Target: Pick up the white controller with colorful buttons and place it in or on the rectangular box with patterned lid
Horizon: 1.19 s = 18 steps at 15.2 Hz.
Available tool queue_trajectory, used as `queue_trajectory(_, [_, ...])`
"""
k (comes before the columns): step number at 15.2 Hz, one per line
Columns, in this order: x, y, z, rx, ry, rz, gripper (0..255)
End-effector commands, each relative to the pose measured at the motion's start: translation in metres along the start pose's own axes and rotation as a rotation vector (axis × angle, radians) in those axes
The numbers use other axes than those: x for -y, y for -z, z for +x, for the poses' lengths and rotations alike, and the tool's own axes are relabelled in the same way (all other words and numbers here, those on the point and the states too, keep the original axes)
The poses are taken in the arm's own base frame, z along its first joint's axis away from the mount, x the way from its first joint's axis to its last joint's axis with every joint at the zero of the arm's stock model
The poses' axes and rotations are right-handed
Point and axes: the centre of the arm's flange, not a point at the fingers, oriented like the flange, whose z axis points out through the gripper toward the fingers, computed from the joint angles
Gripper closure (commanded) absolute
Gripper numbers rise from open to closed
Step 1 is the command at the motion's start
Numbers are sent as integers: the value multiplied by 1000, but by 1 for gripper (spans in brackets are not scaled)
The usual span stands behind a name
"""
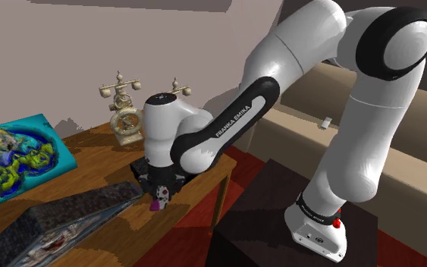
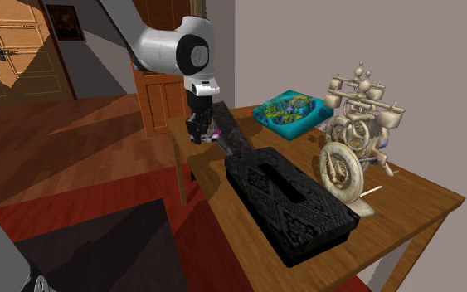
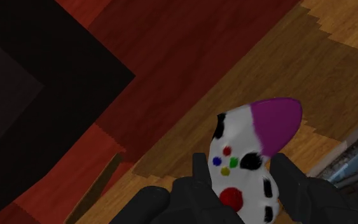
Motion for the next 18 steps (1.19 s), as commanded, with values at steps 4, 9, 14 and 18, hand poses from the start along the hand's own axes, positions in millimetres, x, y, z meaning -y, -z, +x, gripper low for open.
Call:
queue_trajectory(4, [-12,6,66,0,2,0,255])
queue_trajectory(9, [-25,12,130,0,2,0,255])
queue_trajectory(14, [-38,17,195,0,2,0,255])
queue_trajectory(18, [-49,21,246,0,2,0,255])
